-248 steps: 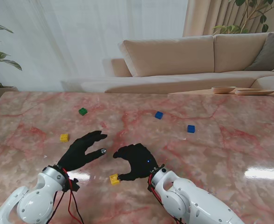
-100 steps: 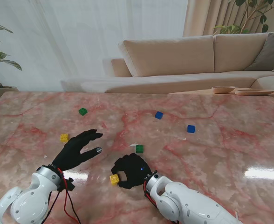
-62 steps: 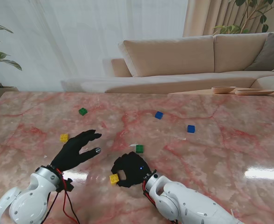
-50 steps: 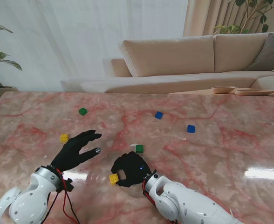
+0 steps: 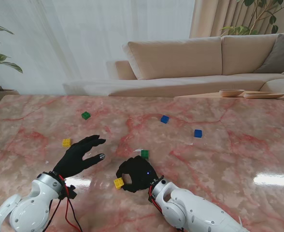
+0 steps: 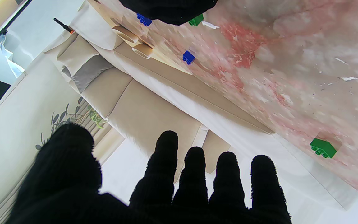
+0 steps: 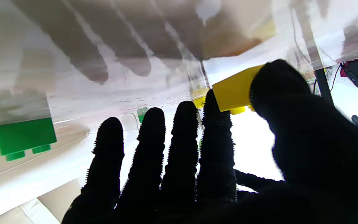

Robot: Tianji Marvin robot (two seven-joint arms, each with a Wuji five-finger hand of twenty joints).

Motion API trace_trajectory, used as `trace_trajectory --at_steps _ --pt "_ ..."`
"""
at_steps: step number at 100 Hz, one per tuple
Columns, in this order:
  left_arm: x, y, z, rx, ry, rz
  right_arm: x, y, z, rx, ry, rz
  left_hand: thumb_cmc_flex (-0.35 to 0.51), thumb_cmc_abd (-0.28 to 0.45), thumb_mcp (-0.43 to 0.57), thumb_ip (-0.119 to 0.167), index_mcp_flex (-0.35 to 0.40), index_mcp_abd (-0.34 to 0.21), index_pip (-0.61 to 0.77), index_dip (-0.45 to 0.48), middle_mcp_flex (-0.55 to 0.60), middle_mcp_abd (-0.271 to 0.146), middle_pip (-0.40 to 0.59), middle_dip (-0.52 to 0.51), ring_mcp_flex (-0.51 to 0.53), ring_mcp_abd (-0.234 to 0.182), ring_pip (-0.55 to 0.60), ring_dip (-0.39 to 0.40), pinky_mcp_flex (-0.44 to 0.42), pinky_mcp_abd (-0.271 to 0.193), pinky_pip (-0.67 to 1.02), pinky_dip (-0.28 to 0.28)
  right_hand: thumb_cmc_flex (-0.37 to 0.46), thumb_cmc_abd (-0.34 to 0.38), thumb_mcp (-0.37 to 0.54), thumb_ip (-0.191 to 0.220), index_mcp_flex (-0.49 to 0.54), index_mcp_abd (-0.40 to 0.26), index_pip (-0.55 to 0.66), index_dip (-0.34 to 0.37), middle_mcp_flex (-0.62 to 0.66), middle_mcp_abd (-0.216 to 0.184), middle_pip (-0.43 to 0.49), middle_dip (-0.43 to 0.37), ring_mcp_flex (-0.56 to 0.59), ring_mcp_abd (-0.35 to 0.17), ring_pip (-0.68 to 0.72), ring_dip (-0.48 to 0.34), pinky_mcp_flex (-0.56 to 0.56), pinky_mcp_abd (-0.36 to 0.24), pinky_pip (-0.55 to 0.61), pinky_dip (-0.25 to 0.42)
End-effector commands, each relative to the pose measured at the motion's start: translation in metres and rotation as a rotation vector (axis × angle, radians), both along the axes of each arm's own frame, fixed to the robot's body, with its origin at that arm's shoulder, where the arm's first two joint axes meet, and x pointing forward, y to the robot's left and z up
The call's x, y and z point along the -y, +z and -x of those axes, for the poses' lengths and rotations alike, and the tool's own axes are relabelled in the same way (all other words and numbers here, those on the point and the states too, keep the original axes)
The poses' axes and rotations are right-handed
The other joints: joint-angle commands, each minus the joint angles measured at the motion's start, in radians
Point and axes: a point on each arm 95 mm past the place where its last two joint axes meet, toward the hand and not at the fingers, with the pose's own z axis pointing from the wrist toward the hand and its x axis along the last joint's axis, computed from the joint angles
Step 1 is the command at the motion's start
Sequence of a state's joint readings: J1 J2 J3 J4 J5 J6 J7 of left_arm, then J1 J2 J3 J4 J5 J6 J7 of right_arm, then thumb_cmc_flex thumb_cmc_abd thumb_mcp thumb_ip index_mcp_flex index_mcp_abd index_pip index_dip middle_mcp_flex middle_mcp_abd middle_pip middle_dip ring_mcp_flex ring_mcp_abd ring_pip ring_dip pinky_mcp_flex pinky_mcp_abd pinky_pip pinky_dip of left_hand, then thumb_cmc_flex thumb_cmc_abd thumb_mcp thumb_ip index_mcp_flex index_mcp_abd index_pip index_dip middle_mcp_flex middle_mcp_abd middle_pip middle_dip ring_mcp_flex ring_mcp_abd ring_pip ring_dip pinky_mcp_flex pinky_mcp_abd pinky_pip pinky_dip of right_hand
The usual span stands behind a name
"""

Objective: Build a two-level staggered structure with toy bricks

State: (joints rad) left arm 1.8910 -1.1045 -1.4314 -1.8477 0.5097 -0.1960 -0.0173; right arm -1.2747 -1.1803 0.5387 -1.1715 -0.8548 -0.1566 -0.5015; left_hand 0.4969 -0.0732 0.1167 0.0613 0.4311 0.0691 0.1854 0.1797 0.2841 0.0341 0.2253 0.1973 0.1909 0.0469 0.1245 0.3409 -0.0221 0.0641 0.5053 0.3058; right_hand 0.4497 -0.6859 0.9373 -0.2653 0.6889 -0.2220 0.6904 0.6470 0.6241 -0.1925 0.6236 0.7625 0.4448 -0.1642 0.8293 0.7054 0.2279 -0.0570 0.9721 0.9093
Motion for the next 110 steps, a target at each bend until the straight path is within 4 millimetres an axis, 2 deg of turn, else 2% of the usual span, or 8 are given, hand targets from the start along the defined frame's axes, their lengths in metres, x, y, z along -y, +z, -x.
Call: trace_trajectory --at_steps 1,18,36,51,81,110 --pt "0.002 -0.002 0.003 -0.011 -0.003 -0.004 0.004 -0.007 0.007 -0.029 -0.013 0.001 0.009 0.042 -0.044 -0.025 0.013 -0.005 -0.005 0.005 0.014 0.002 -0.019 0.003 0.019 -0.012 -0.011 -0.002 -0.017 0.0 0.016 0.001 0.014 0.034 0.101 -0.005 0.055 -0.108 0.128 0.013 0.009 -0.028 0.013 0.019 0.012 -0.033 0.015 0.018 -0.007 -0.031 0.018 0.002" --pt "0.003 -0.002 0.002 -0.009 -0.006 -0.004 0.014 0.011 0.003 -0.004 -0.084 -0.025 0.01 0.042 -0.046 -0.025 0.013 -0.004 -0.006 0.006 0.014 0.003 -0.019 0.003 0.018 -0.012 -0.011 -0.002 -0.017 0.0 0.015 0.001 0.007 0.037 0.101 -0.007 0.054 -0.106 0.13 0.011 0.013 -0.025 0.012 0.019 0.015 -0.032 0.015 0.018 -0.007 -0.029 0.018 0.003" --pt "0.005 -0.002 0.001 -0.011 -0.011 -0.002 0.034 0.038 -0.005 0.025 -0.199 -0.04 0.011 0.042 -0.047 -0.026 0.014 -0.004 -0.007 0.006 0.015 0.002 -0.019 0.003 0.019 -0.012 -0.011 -0.002 -0.018 0.002 0.013 0.0 0.0 0.044 0.091 -0.008 0.044 -0.097 0.128 0.008 0.012 -0.021 0.008 0.017 0.013 -0.03 0.012 0.017 -0.012 -0.025 0.015 0.002" --pt "0.008 -0.004 -0.001 -0.014 -0.016 0.005 0.054 0.051 -0.013 0.043 -0.275 -0.014 0.011 0.042 -0.048 -0.026 0.014 -0.004 -0.007 0.007 0.014 0.002 -0.019 0.003 0.018 -0.012 -0.012 -0.002 -0.018 0.003 0.012 0.0 -0.002 0.049 0.084 -0.005 0.039 -0.092 0.129 0.008 0.012 -0.019 0.004 0.016 0.012 -0.026 0.01 0.017 -0.01 -0.024 0.014 0.003" --pt "0.011 -0.007 -0.004 -0.028 -0.027 0.008 0.085 0.046 -0.033 -0.003 -0.389 0.031 0.012 0.043 -0.049 -0.025 0.013 -0.003 -0.007 0.007 0.014 0.001 -0.019 0.003 0.018 -0.014 -0.012 -0.002 -0.018 0.003 0.011 0.001 0.0 0.048 0.082 0.0 0.04 -0.093 0.131 0.009 0.014 -0.019 0.003 0.018 0.014 -0.027 0.01 0.017 -0.011 -0.021 0.012 0.004" --pt "0.011 -0.006 -0.005 -0.034 -0.034 0.0 0.099 0.04 -0.051 -0.057 -0.435 0.059 0.013 0.045 -0.048 -0.025 0.015 0.0 -0.007 0.007 0.015 0.002 -0.019 0.003 0.018 -0.012 -0.012 -0.002 -0.018 0.004 0.009 0.002 0.0 0.049 0.078 0.001 0.035 -0.095 0.13 0.011 0.007 -0.021 0.006 0.022 0.01 -0.029 0.011 0.019 -0.013 -0.024 0.01 0.004"
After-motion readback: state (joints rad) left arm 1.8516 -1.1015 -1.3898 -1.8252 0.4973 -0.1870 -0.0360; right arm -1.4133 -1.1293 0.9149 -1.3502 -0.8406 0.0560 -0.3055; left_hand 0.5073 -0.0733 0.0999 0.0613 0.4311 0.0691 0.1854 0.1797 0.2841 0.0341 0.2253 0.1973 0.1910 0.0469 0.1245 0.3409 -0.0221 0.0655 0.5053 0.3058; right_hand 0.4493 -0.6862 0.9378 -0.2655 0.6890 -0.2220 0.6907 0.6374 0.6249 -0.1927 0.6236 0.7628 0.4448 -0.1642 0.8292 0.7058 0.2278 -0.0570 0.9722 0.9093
